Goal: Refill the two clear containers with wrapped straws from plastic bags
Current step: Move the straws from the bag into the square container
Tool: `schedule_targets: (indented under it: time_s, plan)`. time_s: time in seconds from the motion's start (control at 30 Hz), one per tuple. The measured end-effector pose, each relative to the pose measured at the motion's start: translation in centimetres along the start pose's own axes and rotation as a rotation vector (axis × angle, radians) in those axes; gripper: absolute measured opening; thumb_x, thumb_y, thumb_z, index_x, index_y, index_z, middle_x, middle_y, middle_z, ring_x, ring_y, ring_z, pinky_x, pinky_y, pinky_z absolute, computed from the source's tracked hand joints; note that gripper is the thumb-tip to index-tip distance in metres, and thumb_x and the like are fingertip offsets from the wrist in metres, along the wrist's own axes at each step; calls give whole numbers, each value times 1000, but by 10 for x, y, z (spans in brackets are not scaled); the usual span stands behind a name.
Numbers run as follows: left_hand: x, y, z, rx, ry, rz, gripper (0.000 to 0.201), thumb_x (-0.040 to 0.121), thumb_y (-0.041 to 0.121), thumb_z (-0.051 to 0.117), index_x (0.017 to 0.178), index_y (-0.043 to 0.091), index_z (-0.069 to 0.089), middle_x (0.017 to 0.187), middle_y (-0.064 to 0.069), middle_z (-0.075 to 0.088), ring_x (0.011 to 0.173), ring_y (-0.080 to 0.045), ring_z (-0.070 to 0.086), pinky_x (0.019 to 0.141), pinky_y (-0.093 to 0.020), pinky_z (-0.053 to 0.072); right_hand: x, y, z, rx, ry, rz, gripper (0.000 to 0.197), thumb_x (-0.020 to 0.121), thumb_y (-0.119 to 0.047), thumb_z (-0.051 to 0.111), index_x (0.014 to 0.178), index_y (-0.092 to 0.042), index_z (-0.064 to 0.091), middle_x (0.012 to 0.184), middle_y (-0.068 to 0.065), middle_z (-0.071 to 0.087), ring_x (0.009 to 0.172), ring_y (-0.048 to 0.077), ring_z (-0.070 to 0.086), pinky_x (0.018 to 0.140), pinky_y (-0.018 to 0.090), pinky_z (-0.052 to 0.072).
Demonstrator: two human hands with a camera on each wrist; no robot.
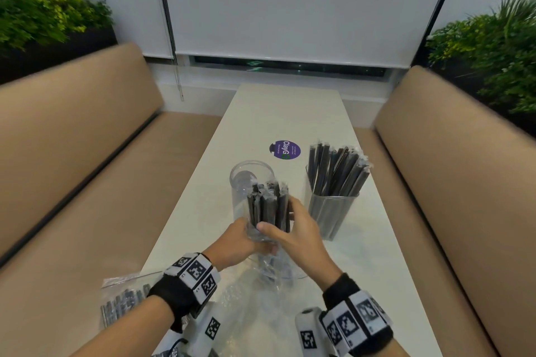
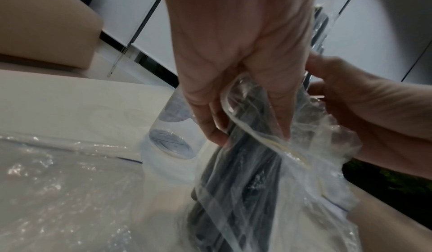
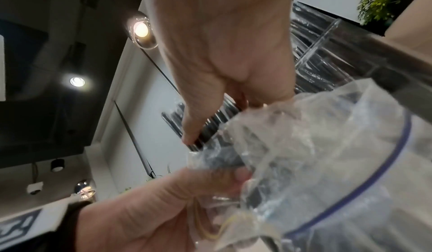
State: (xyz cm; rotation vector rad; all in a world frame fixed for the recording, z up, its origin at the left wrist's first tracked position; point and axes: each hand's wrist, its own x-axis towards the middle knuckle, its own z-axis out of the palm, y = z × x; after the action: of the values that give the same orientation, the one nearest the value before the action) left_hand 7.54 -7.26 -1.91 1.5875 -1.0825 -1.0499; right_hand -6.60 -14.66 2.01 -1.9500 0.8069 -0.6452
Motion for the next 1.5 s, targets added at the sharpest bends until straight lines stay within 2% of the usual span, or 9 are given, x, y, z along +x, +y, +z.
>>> schedule_targets:
  time_s: [0.1,0.23,0.33,0.53,0.73,1.03,1.2,1.4,1.5]
  plan:
    - [-4,3,1,-26,-2,8,35,70,5,78,104,10,72,102,-13,75,99,-25,71,92,-43,55,4,3,0,-3,40,12,41,71,-39,82,104,-23,63,98,-4,66,89,5,62,72,18,49]
    - [-8,1,1,-99,16,22,42,73,-1,81,110,16,70,112,-12,74,107,-23,69,91,-30,57,4,5,-12,148,41,33,32,74,-28,83,100,-15,68,87,-8,72,76,-6,67,61,9,48]
    - [-8,1,0,-106,29,24,43,71,1,83,112,4,69,110,-18,73,106,-29,69,95,-39,55,9,8,-22,154,44,13,33,76,-36,80,100,-16,66,88,-9,73,80,-2,68,66,14,49]
    - [-2,-1,-5,-167,61,1,51,73,1,82,120,10,64,115,-6,74,106,-12,70,78,-13,53,24,-25,-61,281,156,-60,23,85,-23,72,96,-3,68,86,3,70,78,9,64,69,21,53]
    - [4,-8,-7,-141,78,-29,55,70,8,86,120,14,64,113,-1,74,107,-12,69,80,-13,51,33,-62,-97,326,235,-82,22,91,-23,64,74,-11,72,82,12,76,85,33,71,83,48,57]
    - [6,-17,-7,-131,91,-20,67,54,31,87,115,15,66,113,-6,73,110,-19,66,95,-32,52,58,-105,-162,466,593,-402,12,89,-27,67,92,-16,63,83,5,71,85,28,70,81,43,58]
    - [4,-18,-7,-121,82,-30,59,63,20,86,118,16,65,114,-4,73,111,-16,67,100,-38,52,78,-62,-124,212,675,-239,32,85,-32,70,102,-5,67,87,-2,71,73,5,67,71,26,55]
    - [2,-20,-7,-126,89,-41,67,56,28,87,118,14,67,115,-2,74,111,-15,68,102,-40,51,83,-25,-95,185,715,-54,23,86,-27,70,101,-17,56,85,-12,62,87,17,63,84,32,51]
    - [3,-21,-8,-124,100,-56,67,56,29,87,118,13,67,114,-1,75,110,-14,68,102,-39,51,85,-32,-105,152,719,-102,49,83,-15,72,123,-11,44,92,-10,59,81,1,60,79,18,50]
